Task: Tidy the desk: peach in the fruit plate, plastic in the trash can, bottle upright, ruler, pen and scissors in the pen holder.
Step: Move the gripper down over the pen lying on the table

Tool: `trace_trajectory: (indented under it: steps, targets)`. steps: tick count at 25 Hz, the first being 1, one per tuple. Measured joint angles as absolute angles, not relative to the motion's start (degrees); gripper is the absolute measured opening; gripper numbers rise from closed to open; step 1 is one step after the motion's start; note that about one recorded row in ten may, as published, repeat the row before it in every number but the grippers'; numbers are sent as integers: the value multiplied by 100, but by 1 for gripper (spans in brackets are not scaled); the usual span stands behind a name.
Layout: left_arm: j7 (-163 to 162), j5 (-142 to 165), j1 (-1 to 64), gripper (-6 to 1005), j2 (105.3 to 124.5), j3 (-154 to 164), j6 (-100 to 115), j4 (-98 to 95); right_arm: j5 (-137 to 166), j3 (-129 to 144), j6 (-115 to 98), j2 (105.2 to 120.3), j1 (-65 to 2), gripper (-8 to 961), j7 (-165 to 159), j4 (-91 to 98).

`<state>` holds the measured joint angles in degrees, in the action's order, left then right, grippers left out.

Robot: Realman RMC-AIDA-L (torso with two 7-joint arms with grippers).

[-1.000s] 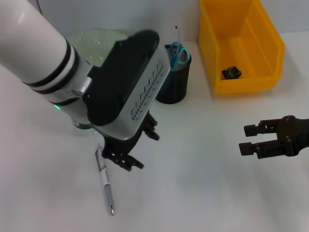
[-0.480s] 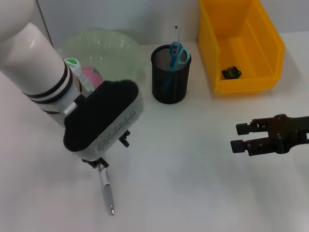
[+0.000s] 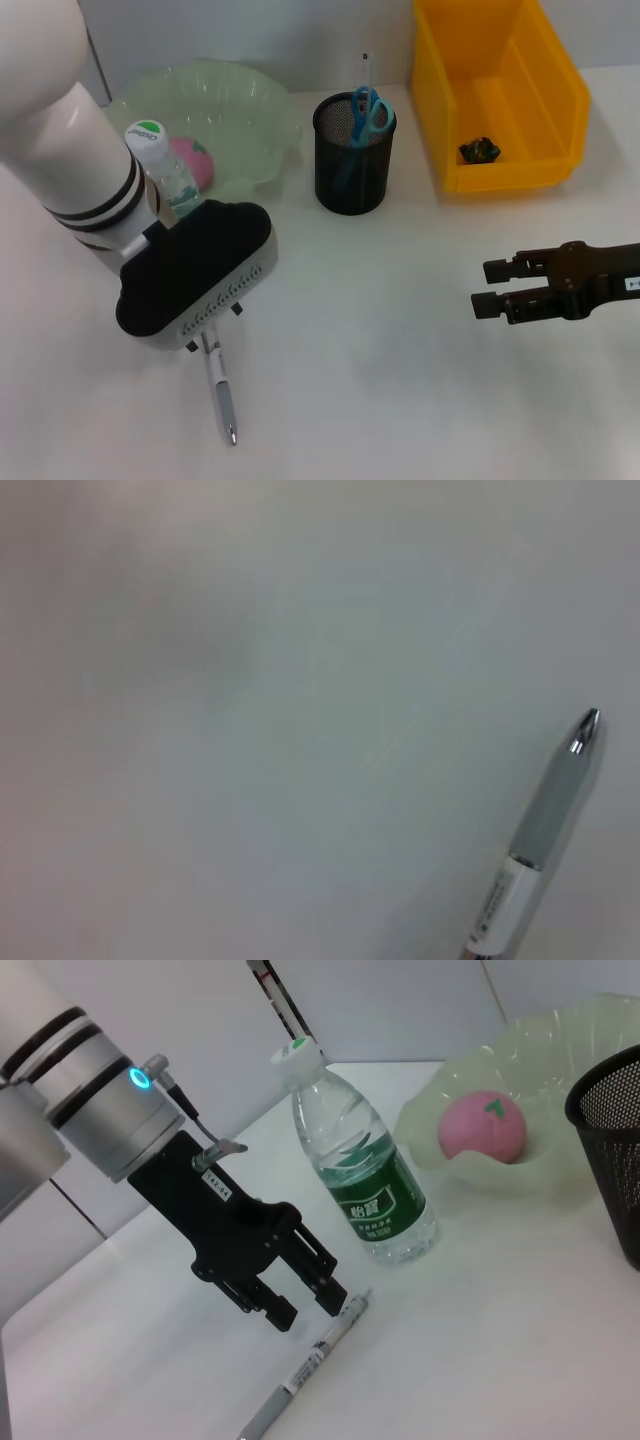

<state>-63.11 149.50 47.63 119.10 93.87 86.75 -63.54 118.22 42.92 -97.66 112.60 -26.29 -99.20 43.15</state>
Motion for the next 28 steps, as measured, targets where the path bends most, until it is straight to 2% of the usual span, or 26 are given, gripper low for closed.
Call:
trace_trajectory:
  steps: [28]
  targets:
    - [-5512, 14928, 4589, 601, 11918, 10080, 8541, -6365, 11823, 4333, -9457, 11359, -2743, 783, -9710, 4057]
